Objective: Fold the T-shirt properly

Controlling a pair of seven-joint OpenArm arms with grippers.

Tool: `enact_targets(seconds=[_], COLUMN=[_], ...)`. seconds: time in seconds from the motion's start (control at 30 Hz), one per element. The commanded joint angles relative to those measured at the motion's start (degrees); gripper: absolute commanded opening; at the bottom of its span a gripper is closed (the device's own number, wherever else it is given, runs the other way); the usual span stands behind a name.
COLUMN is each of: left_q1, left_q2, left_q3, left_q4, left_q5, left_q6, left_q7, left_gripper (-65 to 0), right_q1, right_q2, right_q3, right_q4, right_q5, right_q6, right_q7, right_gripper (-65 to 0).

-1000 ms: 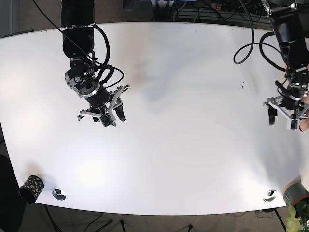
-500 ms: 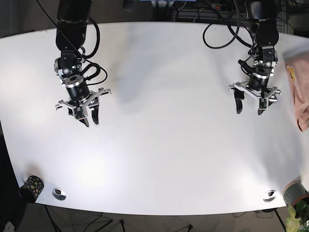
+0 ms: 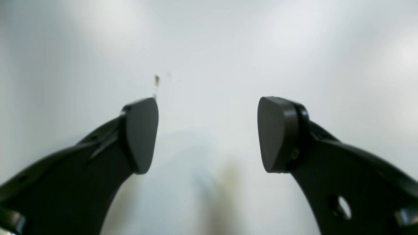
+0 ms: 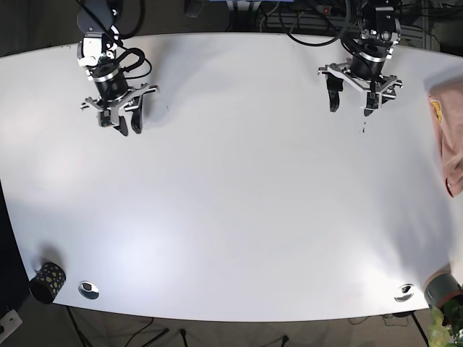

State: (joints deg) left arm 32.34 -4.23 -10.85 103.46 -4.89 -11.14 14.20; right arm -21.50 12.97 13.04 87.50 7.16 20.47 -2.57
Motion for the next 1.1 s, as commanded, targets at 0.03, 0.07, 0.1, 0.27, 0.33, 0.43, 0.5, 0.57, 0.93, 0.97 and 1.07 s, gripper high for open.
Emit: enact_targets(seconds=[0.03, 0.07, 0.1, 0.27, 0.33, 0.43, 0.5, 0.57, 0.93, 0.97, 1.07], left_q1=[4.89, 6.3, 8.15, 16.41, 18.96, 23.18, 25.2, 27.57, 33.29, 33.11, 31.97], left_q2=[1.46, 1.64, 1.9, 4.98, 5.5, 5.77, 5.94, 7.17, 8.14, 8.14, 8.14], left_q3=[-0.27, -0.27, -0.18, -0.18, -0.18, -0.18, -0.18, -0.18, -0.36, -0.36, -0.27], left_q4=[6.3, 7.35, 8.41, 10.61, 10.69, 10.69, 10.69, 10.52, 5.24, 3.84, -1.61], left_q5=[-0.43, -0.52, -0.52, -0.61, -0.61, -0.96, -0.96, -1.05, -0.61, -0.52, -0.79], left_q6=[0.1, 0.1, 0.1, 0.1, 0.1, 0.1, 0.1, 0.1, 0.02, 0.02, 0.02], left_q7=[0.0, 0.09, 0.44, 0.62, 0.44, 0.35, 0.35, 0.35, 0.71, 0.71, 0.53], left_gripper=[-24.9, -25.8, -26.1, -26.1, -26.1, -26.2, -26.4, -26.4, -26.4, -26.4, -26.4], right_q1=[-4.22, -5.71, -7.65, -16.61, -19.25, -24.35, -27.78, -30.94, -43.43, -43.51, -42.72], right_q2=[0.96, 0.96, 0.96, 0.96, 0.61, 0.35, 0.35, 0.35, 0.87, 0.87, 0.87], right_q3=[0.11, 0.19, 0.19, 0.19, 0.19, 0.19, 0.02, -0.07, -0.33, -0.42, -0.86], right_q4=[5.11, 6.17, 7.22, 11.26, 12.67, 15.31, 16.54, 16.89, 13.81, 12.67, 8.1], right_q5=[2.82, 3.17, 3.44, 3.52, 3.52, 3.52, 3.61, 5.02, 10.91, 10.91, 10.91], right_q6=[0.76, 0.76, 0.76, 0.85, 0.85, 0.85, 0.85, 0.85, 0.94, 0.94, 0.94], right_q7=[2.0, 2.0, 2.0, 2.0, 2.0, 2.0, 2.0, 2.0, 1.91, 1.91, 1.91], right_gripper=[-47.7, -47.7, -47.7, -47.7, -47.7, -47.7, -47.7, -47.7, -47.7, -47.7, -47.7])
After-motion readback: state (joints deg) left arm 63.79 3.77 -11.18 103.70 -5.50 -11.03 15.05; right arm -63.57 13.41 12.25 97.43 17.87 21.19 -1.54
